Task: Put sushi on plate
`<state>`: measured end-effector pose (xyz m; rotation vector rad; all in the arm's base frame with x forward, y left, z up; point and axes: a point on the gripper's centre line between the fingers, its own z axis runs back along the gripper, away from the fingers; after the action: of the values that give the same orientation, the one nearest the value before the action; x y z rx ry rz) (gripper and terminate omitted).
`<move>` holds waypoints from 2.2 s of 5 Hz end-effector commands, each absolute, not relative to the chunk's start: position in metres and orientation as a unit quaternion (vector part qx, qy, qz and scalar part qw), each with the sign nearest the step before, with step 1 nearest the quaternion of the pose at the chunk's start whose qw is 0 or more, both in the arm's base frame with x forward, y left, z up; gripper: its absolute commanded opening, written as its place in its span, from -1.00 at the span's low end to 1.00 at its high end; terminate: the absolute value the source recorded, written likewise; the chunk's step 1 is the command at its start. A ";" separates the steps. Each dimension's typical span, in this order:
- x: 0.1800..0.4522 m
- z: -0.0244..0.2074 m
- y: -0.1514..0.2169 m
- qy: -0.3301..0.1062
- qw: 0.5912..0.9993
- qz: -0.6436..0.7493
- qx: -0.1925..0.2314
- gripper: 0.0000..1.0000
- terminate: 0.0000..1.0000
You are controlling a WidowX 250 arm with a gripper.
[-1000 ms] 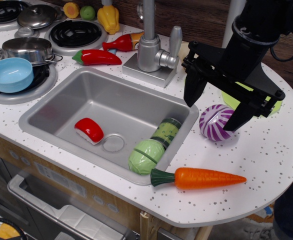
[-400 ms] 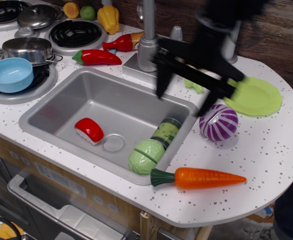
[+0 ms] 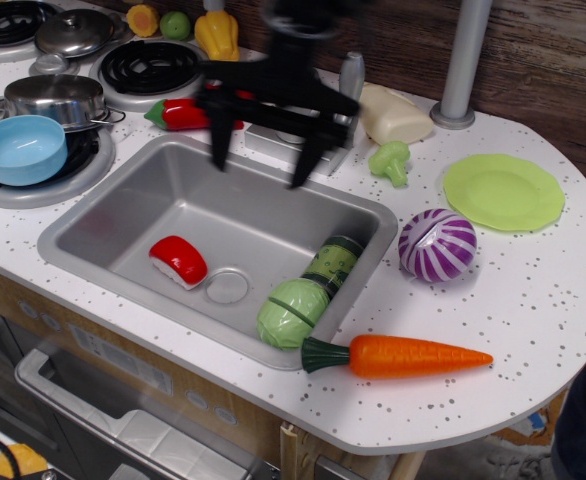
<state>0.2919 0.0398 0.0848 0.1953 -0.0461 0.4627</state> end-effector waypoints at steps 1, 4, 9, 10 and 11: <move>0.301 0.055 0.096 -0.065 0.957 0.275 0.073 1.00 -1.00; 0.302 -0.034 0.137 -0.092 0.944 0.315 -0.009 1.00 -1.00; 0.300 -0.033 0.123 -0.069 0.948 0.309 -0.018 -1.00 -1.00; 0.292 0.009 0.096 -0.077 0.969 0.234 0.031 -1.00 -1.00; 0.284 0.053 0.073 -0.080 0.988 0.106 0.074 -1.00 -1.00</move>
<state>0.2770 0.0552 0.0534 0.1106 -0.0566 0.0804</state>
